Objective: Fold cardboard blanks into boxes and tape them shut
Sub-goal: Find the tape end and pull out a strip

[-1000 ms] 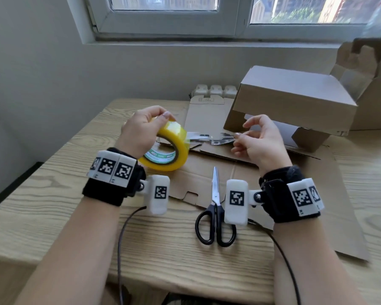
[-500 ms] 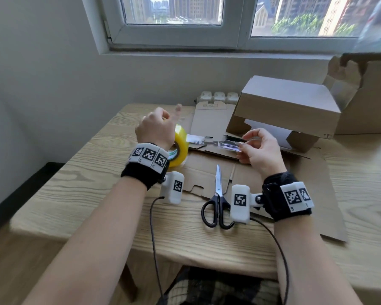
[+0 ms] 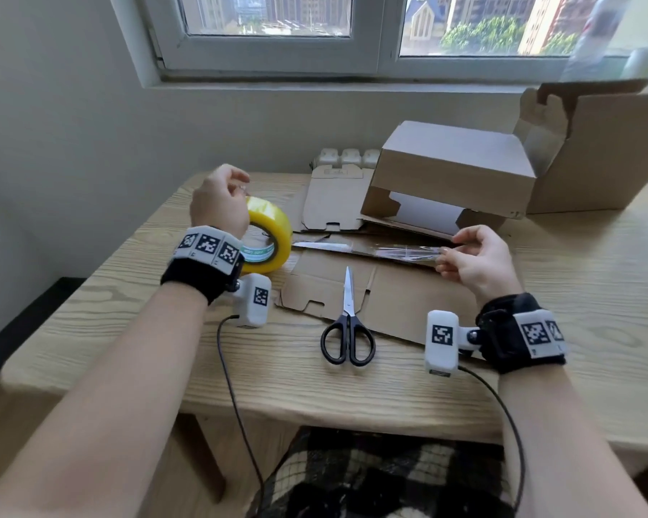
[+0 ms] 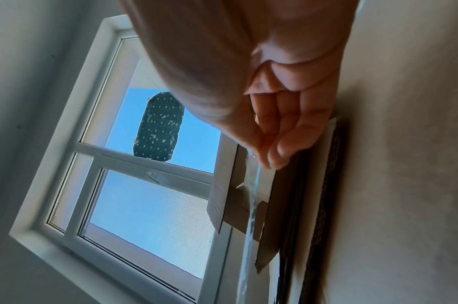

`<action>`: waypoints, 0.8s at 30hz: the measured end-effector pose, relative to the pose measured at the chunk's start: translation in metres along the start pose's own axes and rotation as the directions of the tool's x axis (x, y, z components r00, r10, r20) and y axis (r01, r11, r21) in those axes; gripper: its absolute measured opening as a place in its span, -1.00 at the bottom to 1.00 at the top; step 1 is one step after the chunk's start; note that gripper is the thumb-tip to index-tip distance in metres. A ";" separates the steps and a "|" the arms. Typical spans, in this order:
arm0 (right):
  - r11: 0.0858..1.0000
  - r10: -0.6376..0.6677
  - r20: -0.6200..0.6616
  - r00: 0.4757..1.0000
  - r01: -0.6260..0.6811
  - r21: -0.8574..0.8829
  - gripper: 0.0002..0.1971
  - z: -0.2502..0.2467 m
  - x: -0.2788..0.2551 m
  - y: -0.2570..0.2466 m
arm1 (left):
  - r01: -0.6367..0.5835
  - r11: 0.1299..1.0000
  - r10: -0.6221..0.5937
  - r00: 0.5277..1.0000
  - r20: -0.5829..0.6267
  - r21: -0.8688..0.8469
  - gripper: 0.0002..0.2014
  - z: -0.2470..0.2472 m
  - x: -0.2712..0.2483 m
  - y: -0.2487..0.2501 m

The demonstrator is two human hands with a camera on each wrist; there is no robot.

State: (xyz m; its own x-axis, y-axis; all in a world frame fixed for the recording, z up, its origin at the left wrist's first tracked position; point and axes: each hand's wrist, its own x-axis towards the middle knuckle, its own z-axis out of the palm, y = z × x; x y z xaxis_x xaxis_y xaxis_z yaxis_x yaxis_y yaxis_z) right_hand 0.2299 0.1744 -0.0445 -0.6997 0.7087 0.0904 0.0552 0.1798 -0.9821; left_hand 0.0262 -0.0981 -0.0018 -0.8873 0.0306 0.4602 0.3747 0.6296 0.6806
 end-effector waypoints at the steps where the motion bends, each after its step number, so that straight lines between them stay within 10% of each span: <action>1: 1.000 -0.005 -0.008 1.000 0.005 0.007 -0.78 0.000 0.000 -0.001 | -0.033 0.999 0.033 0.999 0.018 0.003 -0.82 0.004 -0.004 0.006; 8: 0.999 0.027 -0.054 0.998 -0.024 0.038 -0.78 -0.017 -0.002 0.006 | -0.118 0.884 0.029 0.979 0.199 0.452 -0.27 0.024 -0.014 0.025; 13: 0.999 0.034 -0.178 0.983 -0.035 -0.002 -0.72 -0.038 -0.002 0.017 | 0.152 0.970 -0.179 0.975 0.134 0.190 -0.39 0.007 -0.006 -0.001; 17: 0.994 0.105 -0.229 0.968 -0.110 -0.009 -0.70 -0.040 0.001 0.026 | 0.068 0.997 -0.067 0.997 -0.032 0.047 -0.85 -0.009 -0.004 -0.004; 24: 0.999 0.048 -0.241 0.969 -0.049 -0.001 -0.77 -0.051 0.000 0.020 | 0.018 0.948 -0.079 0.980 0.181 0.317 -0.47 0.021 -0.025 0.031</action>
State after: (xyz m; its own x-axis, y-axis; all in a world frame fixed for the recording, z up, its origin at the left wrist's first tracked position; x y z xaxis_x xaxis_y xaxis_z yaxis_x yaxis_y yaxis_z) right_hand 0.2671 0.2128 -0.0559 -0.5042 0.8598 0.0805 0.0902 0.1452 -0.9853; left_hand 0.0540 -0.0633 -0.0042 -0.9482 0.1203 0.2940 0.2539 0.8434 0.4735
